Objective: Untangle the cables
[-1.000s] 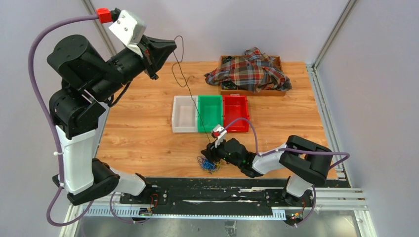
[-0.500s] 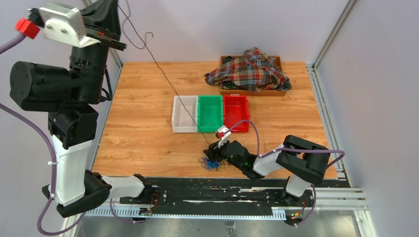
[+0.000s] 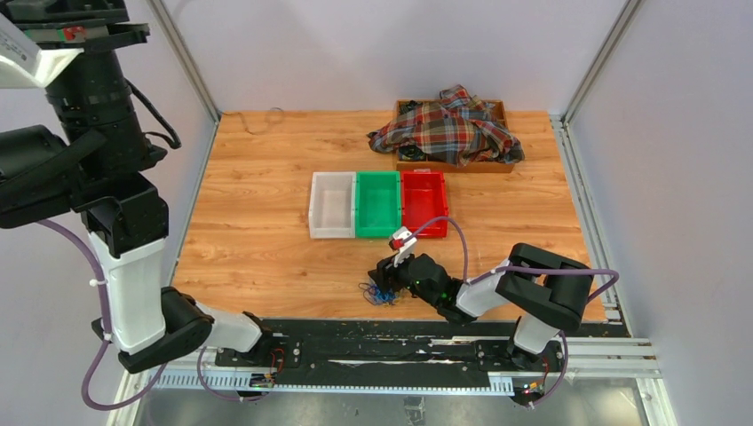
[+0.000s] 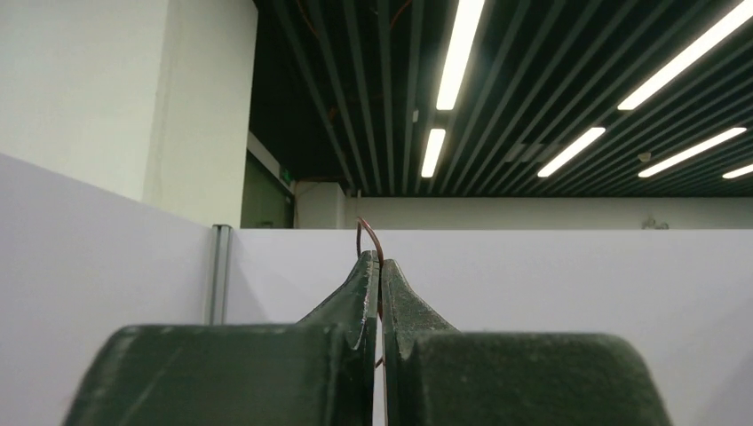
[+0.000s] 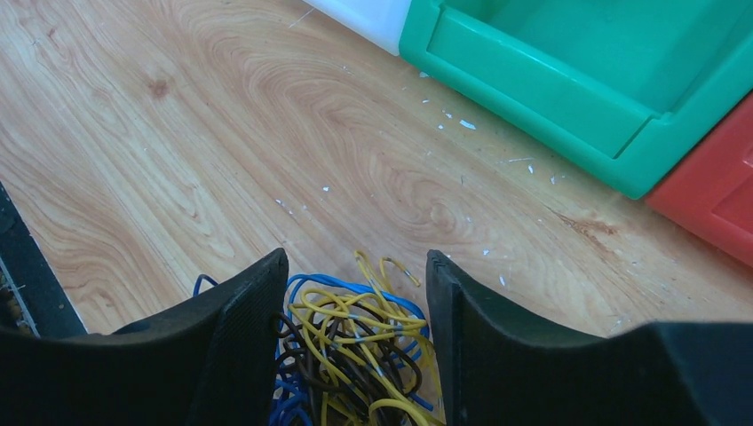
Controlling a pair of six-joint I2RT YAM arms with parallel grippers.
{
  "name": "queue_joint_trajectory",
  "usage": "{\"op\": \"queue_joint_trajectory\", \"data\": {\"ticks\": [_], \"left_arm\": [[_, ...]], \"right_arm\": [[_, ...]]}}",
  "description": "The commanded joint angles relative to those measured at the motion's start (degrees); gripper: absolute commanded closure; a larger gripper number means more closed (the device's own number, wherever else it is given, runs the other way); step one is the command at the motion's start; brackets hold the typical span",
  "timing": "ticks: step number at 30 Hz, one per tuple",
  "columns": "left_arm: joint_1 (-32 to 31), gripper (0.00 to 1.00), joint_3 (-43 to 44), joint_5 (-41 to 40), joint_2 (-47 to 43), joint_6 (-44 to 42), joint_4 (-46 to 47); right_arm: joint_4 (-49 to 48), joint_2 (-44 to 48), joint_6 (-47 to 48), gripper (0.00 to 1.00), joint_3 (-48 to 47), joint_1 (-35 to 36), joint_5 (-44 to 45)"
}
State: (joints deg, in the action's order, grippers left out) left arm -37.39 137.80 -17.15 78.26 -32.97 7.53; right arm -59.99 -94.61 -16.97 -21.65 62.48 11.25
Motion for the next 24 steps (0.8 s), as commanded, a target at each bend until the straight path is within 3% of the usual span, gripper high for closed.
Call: {"op": "queue_joint_trajectory", "data": {"ticks": [1, 12, 19, 24], "left_arm": [[-0.41, 0.99, 0.12, 2.82, -0.22, -2.67, 3.02], [-0.41, 0.99, -23.54, 5.26, -12.53, -0.84, -0.28], [-0.41, 1.00, -42.80, 8.38, -21.24, 3.31, -7.15], [-0.41, 1.00, -48.89, 9.99, -22.27, 6.63, -8.87]], "right_arm": [[0.64, -0.62, -0.15, 0.42, 0.88, -0.87, 2.01], [7.67, 5.60, 1.01, 0.41, -1.38, -0.95, 3.45], [16.25, 11.82, -0.46, 0.31, -6.04, -2.39, 4.48], [21.99, 16.43, 1.68, 0.30, -9.40, -2.67, 5.91]]}}
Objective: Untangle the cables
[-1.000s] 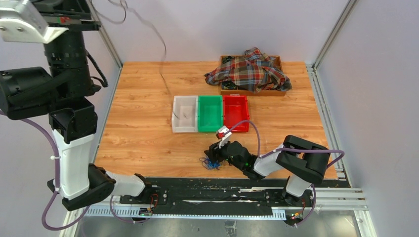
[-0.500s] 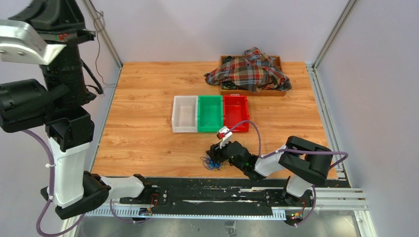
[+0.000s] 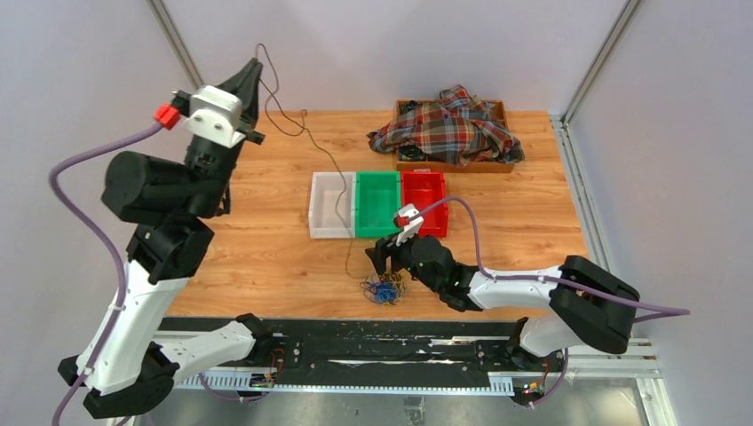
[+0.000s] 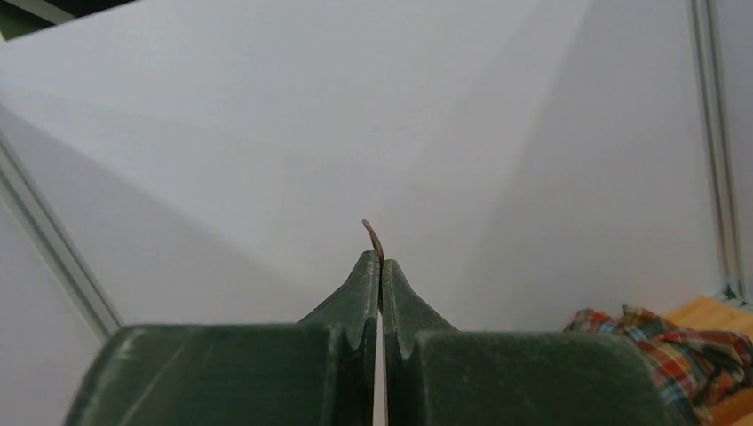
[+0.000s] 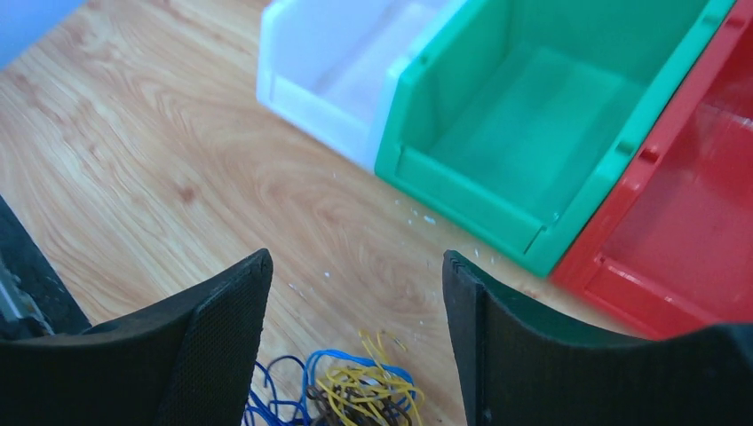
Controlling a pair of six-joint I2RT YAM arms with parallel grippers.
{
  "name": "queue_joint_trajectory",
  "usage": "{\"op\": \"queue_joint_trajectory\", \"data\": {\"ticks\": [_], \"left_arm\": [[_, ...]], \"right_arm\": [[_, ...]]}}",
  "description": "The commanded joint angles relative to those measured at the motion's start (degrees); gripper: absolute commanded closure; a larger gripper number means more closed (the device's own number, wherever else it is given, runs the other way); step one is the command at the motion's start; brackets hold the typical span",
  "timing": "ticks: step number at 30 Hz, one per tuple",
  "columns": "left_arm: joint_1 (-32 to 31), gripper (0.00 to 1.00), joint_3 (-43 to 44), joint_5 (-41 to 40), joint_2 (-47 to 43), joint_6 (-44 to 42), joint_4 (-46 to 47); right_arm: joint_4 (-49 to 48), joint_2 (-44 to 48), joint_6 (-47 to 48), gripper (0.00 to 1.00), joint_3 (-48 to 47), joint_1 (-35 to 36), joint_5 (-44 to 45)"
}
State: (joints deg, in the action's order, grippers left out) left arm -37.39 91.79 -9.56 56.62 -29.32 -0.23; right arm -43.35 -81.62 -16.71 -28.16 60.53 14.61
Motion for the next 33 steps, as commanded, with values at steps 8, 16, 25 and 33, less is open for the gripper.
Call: {"op": "queue_joint_trajectory", "data": {"ticks": [8, 16, 25, 33], "left_arm": [[-0.43, 1.00, -2.29, 3.35, 2.93, 5.51, -0.16], [-0.41, 1.00, 1.24, 2.92, 5.95, 2.32, 0.36], [-0.45, 0.99, -6.88, 5.23, 5.43, -7.08, 1.59], [-0.41, 0.99, -7.58, 5.88, 7.98, -10.22, 3.72]], "right_arm": [[6.50, 7.51, 1.55, 0.30, -2.83, -2.11, 3.84], [7.86, 8.97, -0.33, 0.30, -1.65, -4.60, 4.04], [8.88, 10.26, -1.59, 0.31, -0.35, -5.69, 4.85], [9.69, 12.64, -1.63, 0.31, 0.53, -5.71, 5.32]]}}
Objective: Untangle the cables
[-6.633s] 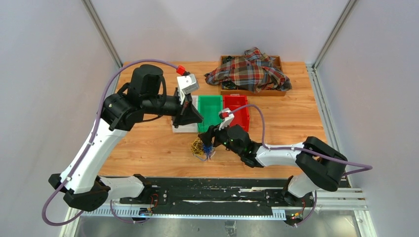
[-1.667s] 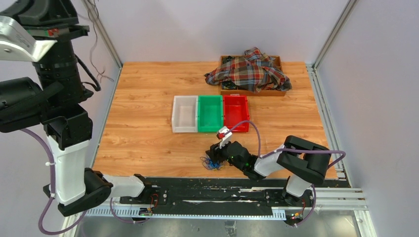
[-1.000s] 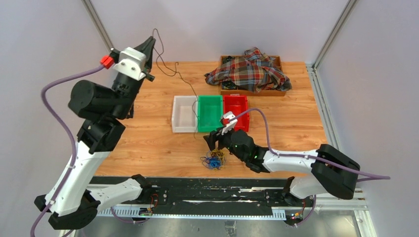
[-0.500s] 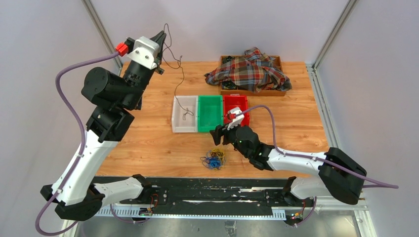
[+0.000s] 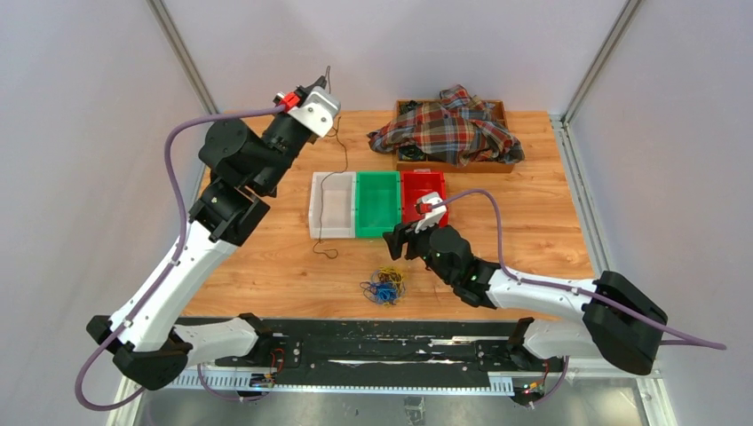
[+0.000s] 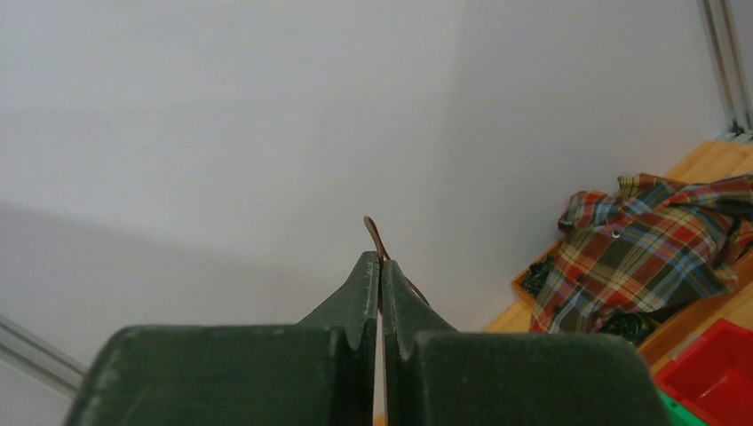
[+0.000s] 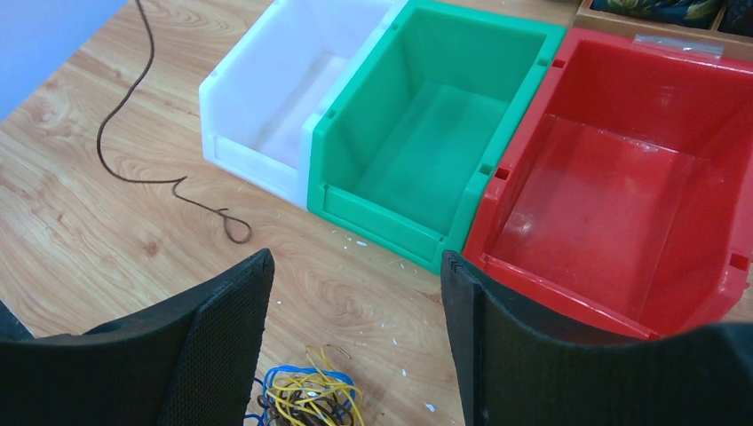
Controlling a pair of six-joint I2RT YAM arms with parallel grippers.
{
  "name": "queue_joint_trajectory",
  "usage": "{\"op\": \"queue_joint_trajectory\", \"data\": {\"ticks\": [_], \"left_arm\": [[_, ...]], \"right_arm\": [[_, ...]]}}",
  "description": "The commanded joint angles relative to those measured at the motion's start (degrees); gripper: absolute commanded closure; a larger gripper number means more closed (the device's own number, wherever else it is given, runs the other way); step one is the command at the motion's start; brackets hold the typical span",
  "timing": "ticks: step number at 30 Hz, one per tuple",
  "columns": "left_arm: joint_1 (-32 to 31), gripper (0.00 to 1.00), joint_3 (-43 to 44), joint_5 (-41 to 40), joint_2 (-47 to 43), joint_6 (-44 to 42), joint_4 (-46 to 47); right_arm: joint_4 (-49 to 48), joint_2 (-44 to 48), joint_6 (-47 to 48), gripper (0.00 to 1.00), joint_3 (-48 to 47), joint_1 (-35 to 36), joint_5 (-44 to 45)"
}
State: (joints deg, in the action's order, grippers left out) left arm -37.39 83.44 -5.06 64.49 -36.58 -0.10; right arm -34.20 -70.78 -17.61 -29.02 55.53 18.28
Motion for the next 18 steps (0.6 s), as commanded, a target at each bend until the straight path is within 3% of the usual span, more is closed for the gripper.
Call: {"op": "queue_joint_trajectory", "data": {"ticks": [1, 18], "left_arm": [[-0.41, 1.00, 1.18, 1.97, 0.41, -3.39, 4.08], [-0.41, 1.00, 15.79, 2.10, 2.92, -7.88, 2.16]], "right_arm": [[0.53, 2.00, -0.75, 0.31, 1.56, -0.71, 1.71], [0.65, 1.70, -2.09, 0.32, 2.26, -1.69, 2.10]]}}
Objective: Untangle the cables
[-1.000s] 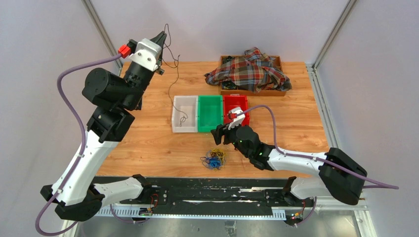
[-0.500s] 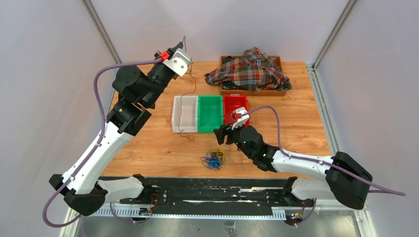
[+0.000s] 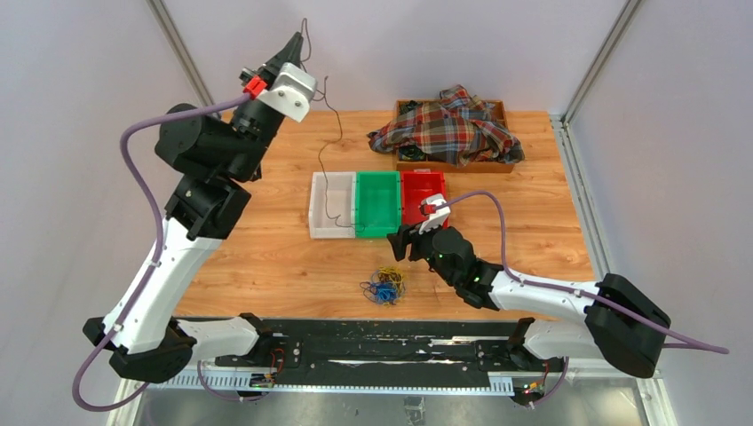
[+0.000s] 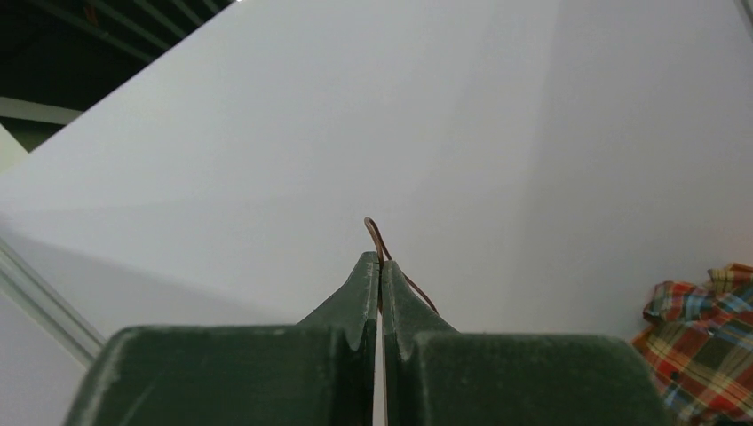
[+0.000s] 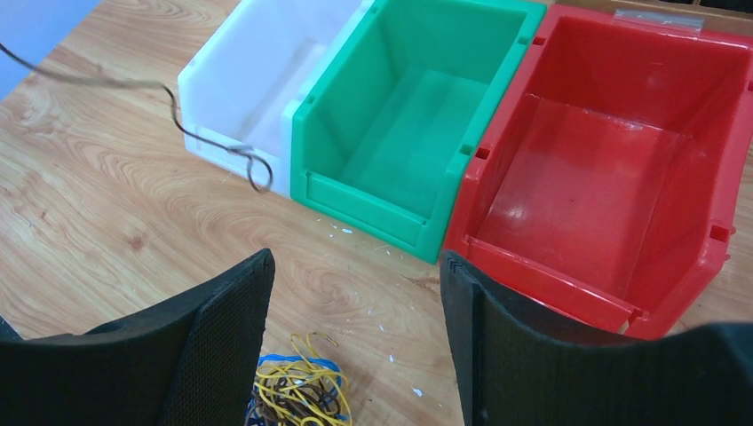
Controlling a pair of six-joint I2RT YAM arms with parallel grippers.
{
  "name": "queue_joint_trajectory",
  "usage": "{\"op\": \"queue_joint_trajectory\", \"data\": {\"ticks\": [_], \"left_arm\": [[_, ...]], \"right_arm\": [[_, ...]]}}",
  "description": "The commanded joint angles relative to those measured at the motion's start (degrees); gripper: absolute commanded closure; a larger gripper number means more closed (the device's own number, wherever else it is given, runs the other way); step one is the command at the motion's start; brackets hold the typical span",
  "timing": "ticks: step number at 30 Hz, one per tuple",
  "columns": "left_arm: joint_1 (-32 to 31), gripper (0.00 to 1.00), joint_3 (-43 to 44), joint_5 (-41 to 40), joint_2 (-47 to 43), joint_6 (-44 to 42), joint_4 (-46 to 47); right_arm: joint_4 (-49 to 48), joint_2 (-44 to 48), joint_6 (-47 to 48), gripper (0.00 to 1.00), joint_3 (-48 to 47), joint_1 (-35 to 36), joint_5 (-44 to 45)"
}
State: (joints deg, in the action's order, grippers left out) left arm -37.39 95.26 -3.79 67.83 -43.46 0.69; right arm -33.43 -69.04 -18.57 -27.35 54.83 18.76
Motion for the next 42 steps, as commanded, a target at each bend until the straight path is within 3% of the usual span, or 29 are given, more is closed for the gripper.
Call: {"op": "queue_joint_trajectory", "data": {"ticks": [1, 6, 18, 25, 28, 34, 37, 42], "left_arm": [[-0.41, 1.00, 4.59, 1.09, -0.38, -0.85, 1.41], [-0.41, 1.00, 3.22, 0.16, -0.31, -1.42, 1.50], [-0.35, 0.99, -12.17, -2.07, 0.81, -2.21, 7.17], [0.76, 1.00, -10.33, -2.85, 5.32, -2.98, 8.00], [1.20, 1.00, -7.03, -4.57, 7.29, -0.85, 4.31], [1.35, 1.00, -5.81, -10.94, 8.34, 4.66, -12.86], [1.35, 0.99, -8.57, -11.54, 6.73, 6.83, -20.01], [1.35, 1.00, -15.57, -10.22, 4.20, 10.92, -23.96]], "right_arm": [[-0.22, -0.11, -1.37, 0.32, 0.55, -1.08, 1.46], [-0.50, -0.76, -2.08, 0.32, 0.29, -1.19, 1.06], [-0.12, 2.10, -2.51, 0.32, 1.57, -1.21, 1.35], [0.98, 5.21, -2.43, 0.32, 3.23, -1.30, 2.18], [1.25, 5.80, -2.36, 0.32, 3.53, -1.47, 2.34], [2.63, 6.32, -2.17, 0.32, 3.10, -1.98, 2.43], [2.93, 6.17, -2.32, 0.32, 3.23, -2.52, 2.49], [3.00, 5.20, -2.66, 0.33, 2.63, -2.91, 1.72]]}}
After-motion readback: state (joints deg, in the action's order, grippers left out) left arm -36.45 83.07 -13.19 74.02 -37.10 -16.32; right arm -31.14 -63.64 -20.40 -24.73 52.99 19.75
